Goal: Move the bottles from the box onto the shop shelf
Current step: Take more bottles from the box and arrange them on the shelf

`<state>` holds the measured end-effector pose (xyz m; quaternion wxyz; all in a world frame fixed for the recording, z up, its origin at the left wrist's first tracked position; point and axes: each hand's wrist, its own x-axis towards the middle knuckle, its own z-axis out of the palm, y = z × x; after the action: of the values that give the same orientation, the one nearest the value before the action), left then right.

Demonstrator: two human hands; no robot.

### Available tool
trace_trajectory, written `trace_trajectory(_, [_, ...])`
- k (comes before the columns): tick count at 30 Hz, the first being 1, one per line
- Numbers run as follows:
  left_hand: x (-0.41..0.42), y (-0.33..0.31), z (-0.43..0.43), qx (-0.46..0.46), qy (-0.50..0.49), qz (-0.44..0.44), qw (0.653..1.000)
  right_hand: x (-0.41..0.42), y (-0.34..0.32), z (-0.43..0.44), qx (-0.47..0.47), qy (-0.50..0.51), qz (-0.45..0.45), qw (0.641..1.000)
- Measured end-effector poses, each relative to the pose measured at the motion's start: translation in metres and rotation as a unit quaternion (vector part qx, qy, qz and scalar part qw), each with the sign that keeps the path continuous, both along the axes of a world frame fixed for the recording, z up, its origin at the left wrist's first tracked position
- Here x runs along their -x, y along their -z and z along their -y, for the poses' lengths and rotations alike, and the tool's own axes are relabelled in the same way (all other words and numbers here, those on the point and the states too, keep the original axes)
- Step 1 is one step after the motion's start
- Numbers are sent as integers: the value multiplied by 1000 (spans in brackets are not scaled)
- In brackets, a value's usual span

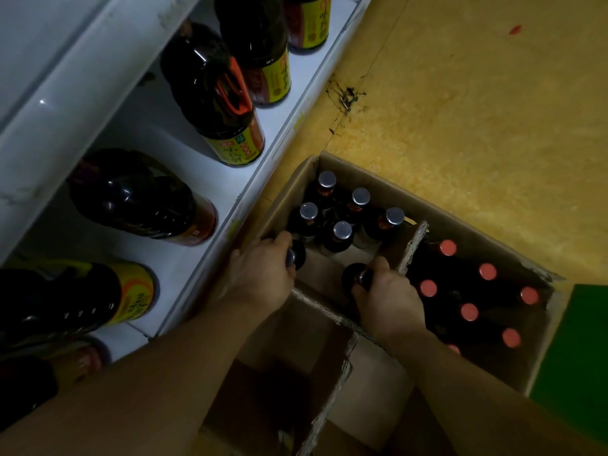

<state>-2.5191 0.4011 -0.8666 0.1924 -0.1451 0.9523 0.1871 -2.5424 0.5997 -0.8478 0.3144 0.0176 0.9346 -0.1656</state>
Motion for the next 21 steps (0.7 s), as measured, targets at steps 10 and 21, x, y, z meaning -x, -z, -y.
trace_trajectory(10, [-8, -2, 2, -1, 20, -7, 1000, -27, 3, 9, -9, -29, 12, 999])
trace_trajectory(21, [-11, -21, -6, -68, -1, -12, 998, -29, 2, 10, 7, -8, -2, 1000])
